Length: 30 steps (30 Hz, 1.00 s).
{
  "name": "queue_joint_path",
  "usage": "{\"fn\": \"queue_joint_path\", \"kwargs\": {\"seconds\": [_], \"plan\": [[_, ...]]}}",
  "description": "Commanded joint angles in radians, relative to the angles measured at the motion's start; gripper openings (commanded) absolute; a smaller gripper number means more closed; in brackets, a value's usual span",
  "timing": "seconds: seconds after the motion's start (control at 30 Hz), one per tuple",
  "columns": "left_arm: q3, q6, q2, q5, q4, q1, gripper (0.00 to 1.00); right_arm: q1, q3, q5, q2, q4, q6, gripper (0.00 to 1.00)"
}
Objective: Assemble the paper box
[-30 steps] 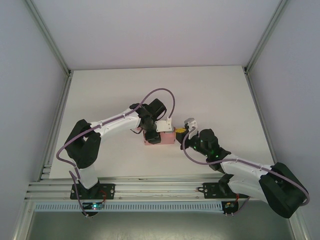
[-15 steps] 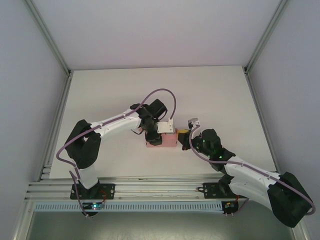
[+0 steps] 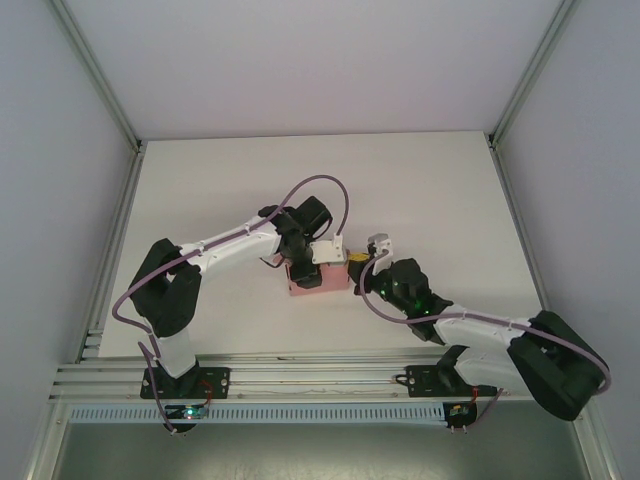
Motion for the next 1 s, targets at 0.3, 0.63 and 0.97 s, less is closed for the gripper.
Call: {"fn": "queue_joint_path", "kwargs": {"seconds": [0.3, 0.63, 0.97], "plan": [[0.006, 0.027, 0.019, 0.041, 0.012, -0.014, 0.49, 0.030, 0.015, -0.015, -0.083, -0.433, -0.065, 0.00], [0.021, 0.034, 0.025, 0.049, -0.018, -0.014, 0.49, -0.012, 0.044, 0.024, -0.229, -0.597, -0.047, 0.13], [0.023, 0.033, 0.025, 0.047, -0.012, -0.014, 0.49, -0.022, 0.108, -0.075, -0.125, -0.623, -0.060, 0.00]]}}
